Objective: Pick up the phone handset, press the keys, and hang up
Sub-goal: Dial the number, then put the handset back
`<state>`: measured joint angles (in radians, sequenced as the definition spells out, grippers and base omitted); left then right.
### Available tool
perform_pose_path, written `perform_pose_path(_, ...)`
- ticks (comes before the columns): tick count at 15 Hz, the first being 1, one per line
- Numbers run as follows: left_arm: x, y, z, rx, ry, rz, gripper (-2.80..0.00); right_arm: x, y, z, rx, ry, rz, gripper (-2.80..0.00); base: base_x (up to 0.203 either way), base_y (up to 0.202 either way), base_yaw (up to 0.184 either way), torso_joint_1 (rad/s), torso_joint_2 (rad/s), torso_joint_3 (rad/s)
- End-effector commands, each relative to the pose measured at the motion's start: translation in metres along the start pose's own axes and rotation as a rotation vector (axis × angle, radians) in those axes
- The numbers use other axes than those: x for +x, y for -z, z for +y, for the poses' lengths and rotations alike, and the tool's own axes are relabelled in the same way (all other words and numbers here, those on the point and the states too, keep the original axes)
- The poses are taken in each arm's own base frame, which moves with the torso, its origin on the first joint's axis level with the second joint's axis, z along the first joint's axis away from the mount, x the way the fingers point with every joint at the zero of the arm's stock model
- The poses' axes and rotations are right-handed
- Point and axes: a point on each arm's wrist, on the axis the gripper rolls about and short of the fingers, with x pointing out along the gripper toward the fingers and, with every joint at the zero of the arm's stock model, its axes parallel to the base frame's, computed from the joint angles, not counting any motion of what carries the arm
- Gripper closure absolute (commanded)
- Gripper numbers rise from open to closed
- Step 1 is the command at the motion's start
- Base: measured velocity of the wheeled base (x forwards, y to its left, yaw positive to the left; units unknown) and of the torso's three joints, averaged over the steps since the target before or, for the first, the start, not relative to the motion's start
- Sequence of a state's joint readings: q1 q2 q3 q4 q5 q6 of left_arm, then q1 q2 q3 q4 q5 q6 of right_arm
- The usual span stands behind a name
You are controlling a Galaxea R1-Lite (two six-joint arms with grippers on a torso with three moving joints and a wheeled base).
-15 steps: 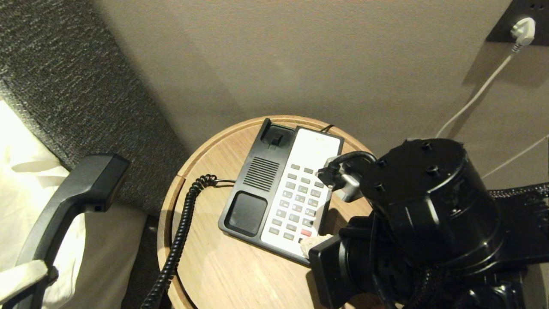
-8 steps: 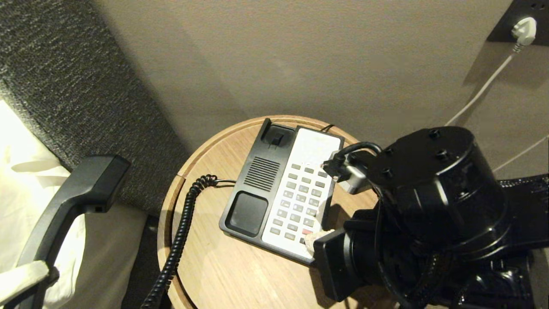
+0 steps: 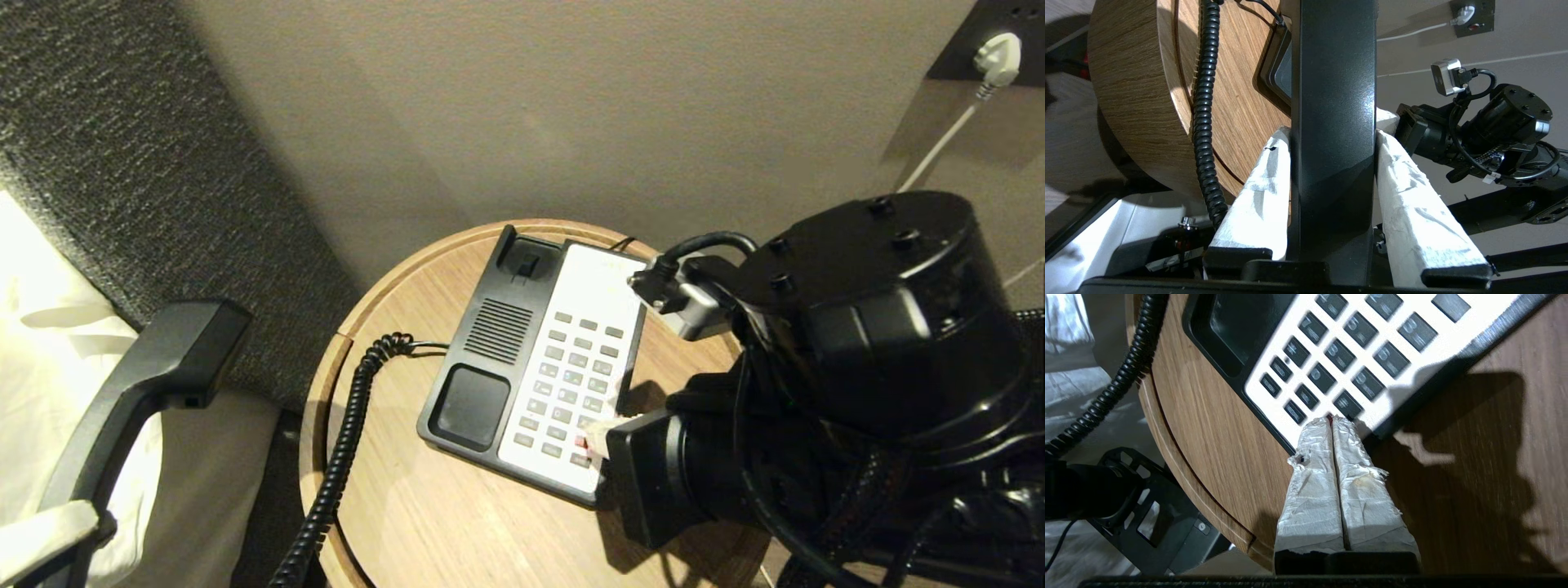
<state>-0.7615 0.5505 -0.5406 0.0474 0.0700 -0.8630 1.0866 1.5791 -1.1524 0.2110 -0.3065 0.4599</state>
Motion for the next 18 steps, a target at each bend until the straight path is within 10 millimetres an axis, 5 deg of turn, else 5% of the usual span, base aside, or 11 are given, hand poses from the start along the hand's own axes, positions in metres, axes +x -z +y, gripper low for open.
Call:
perform_pose_path(1, 0.005, -0.002, -0.003, 0.032, -0.006, 0.007, 0.00, -0.016, -0.004, -0.008, 0.021, 0.006, -0.037, 0.00, 0.000, 0.000, 0.000, 0.000, 0.00, 0.000)
perform_pose_path(6, 0.031, -0.016, -0.023, 0.218, -0.006, 0.041, 0.00, -0.058, 0.008, -0.037, 0.065, 0.080, -0.111, 0.00, 0.000, 0.000, 0.000, 0.000, 0.00, 0.000)
perform_pose_path(11, 0.092, -0.026, -0.044, 0.525, -0.014, 0.176, 0.00, -0.103, 0.017, -0.058, 0.153, 0.095, -0.223, 0.00, 0.000, 0.000, 0.000, 0.000, 0.00, 0.000)
perform_pose_path(18, 0.183, -0.014, -0.038, 0.794, -0.124, 0.346, 0.00, -0.124, 0.021, -0.066, 0.185, 0.085, -0.292, 0.00, 0.000, 0.000, 0.000, 0.000, 0.00, 0.000)
